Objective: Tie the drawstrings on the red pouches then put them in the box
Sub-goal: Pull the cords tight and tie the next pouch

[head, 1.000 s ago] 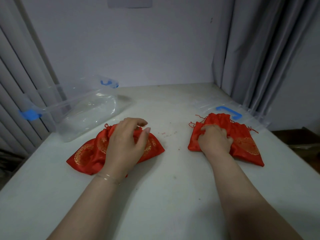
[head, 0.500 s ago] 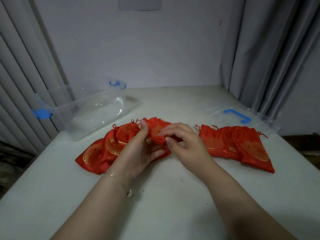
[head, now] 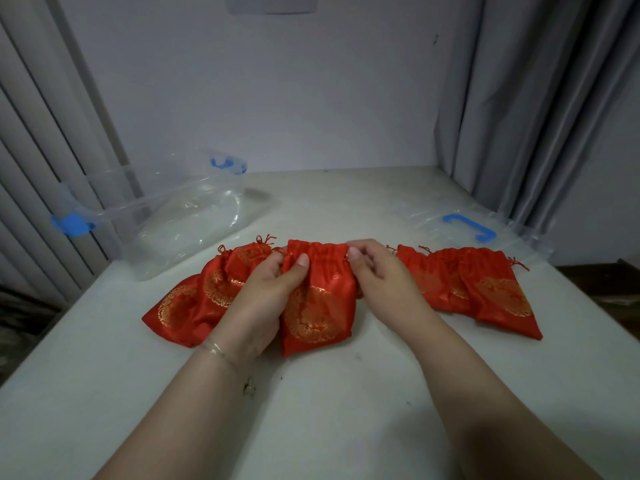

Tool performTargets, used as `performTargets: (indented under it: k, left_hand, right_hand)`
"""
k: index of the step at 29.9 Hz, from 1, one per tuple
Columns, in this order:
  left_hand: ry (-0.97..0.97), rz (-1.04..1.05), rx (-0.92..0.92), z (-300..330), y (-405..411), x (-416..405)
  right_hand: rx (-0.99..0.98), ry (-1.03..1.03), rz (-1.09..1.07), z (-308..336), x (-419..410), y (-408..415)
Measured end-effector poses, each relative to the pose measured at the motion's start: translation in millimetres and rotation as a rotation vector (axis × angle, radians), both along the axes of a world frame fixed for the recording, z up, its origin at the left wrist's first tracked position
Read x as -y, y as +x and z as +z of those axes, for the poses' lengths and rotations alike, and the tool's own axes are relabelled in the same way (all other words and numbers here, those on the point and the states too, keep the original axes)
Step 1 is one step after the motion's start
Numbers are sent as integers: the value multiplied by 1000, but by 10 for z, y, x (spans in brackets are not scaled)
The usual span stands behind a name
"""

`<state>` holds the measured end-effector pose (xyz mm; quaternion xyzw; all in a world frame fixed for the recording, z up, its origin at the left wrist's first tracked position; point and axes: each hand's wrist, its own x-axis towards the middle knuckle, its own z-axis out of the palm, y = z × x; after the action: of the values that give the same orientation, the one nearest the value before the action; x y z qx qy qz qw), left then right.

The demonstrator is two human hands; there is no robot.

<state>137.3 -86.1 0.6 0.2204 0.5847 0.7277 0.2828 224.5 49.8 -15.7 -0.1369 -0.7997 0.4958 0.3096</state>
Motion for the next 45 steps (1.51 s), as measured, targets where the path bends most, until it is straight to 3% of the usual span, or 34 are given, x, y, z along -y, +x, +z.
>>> performTargets:
  k: [6, 15, 20, 25, 29, 31, 37, 39, 42, 45]
  left_hand:
    - [-36, 98, -72, -8, -54, 13]
    - [-106, 207, -98, 19, -282, 78]
    - [-174, 350, -320, 31, -379, 194]
    - [40, 169, -15, 103, -383, 192]
    - [360, -115, 125, 168, -201, 189]
    - [430, -211, 151, 195, -108, 191]
    - [451, -157, 156, 189, -88, 143]
    - [355, -75, 5, 96, -141, 116]
    - [21, 73, -499, -41, -204, 117]
    - [-178, 97, -846, -88, -234, 97]
  right_hand:
    - [80, 85, -70, 54, -12, 21]
    - [205, -46, -31, 166, -157, 117]
    - [35, -347, -49, 204, -230, 141]
    - [-143, -704, -124, 216, -195, 86]
    - [-279, -1170, -13, 217, -192, 84]
    - [-300, -1353, 42, 220, -177, 94]
    - [-220, -1621, 63, 215, -157, 77]
    - [-215, -1657, 51, 159, -162, 47]
    - [-262, -1700, 17, 82, -159, -6]
    - [-312, -1693, 3, 54, -153, -25]
